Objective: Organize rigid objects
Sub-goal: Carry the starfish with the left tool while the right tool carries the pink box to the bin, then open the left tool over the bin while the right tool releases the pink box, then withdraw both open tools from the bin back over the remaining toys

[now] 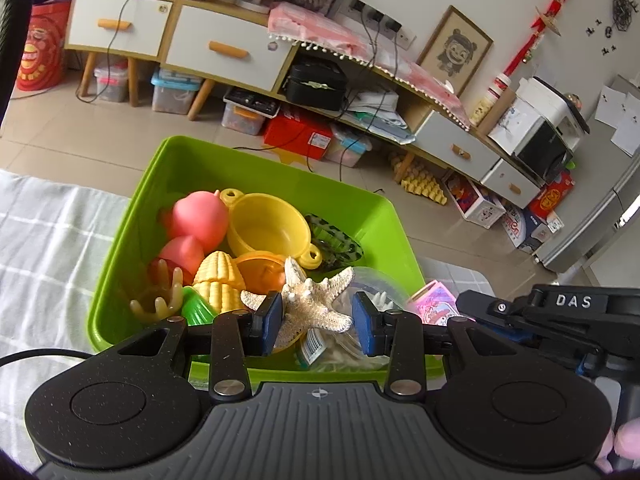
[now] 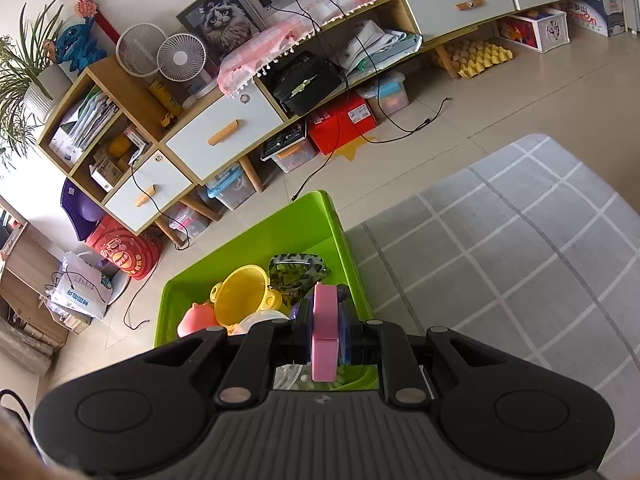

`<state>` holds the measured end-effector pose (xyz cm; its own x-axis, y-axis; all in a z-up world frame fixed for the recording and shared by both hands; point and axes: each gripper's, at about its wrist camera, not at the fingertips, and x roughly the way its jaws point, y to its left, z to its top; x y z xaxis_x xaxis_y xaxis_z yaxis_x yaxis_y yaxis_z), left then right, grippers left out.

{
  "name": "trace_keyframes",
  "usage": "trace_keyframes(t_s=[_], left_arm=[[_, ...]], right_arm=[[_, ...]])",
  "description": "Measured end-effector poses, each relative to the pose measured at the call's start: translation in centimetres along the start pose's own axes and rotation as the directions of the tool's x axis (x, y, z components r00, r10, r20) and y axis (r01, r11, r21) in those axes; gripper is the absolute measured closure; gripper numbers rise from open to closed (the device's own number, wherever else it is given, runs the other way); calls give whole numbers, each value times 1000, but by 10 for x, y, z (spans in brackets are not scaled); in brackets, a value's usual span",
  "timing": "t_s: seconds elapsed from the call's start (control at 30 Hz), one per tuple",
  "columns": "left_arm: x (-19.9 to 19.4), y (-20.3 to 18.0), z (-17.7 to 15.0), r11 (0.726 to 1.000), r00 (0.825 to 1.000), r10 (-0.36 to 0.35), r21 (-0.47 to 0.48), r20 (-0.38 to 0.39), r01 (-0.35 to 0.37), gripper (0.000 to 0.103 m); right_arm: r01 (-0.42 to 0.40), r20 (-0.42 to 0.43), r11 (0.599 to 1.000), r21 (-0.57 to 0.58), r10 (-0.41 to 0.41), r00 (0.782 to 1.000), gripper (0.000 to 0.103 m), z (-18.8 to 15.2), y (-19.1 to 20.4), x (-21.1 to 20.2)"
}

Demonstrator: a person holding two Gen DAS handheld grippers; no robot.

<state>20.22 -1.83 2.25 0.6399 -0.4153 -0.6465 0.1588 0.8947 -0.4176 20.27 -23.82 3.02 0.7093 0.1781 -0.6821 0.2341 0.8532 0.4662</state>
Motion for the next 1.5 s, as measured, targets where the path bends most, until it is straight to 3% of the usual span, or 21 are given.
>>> trace_keyframes(t_s=[0.13, 0.23, 0.3, 0.5, 1.07, 1.5], left_arm=[[3, 2, -2, 1000, 1000, 5, -2, 6, -5, 57], [-1, -1, -4, 999, 999, 34, 12, 21, -34, 38], [-4, -3, -6, 999, 999, 29, 13, 30, -29, 34], [-17, -7, -8, 999, 999, 29, 15, 31, -30, 23], [-77, -23, -40, 993, 996, 83, 83, 24, -84, 8], [-105, -15, -75, 988, 993, 116, 103, -2, -115, 4]], right_arm=[[-15, 5, 1000, 11, 15, 1000, 103, 0, -2, 2], [-57, 6, 993, 104, 56, 998, 102, 1, -14, 1], [-76, -15, 985, 156, 79, 997, 95, 1, -21, 2], [-48, -32, 988, 149, 53, 998, 93, -3, -24, -5], [-32, -82, 995, 91, 39, 996, 71, -42, -15, -63], [-13, -109, 1000, 9, 14, 994, 63, -70, -13, -87]])
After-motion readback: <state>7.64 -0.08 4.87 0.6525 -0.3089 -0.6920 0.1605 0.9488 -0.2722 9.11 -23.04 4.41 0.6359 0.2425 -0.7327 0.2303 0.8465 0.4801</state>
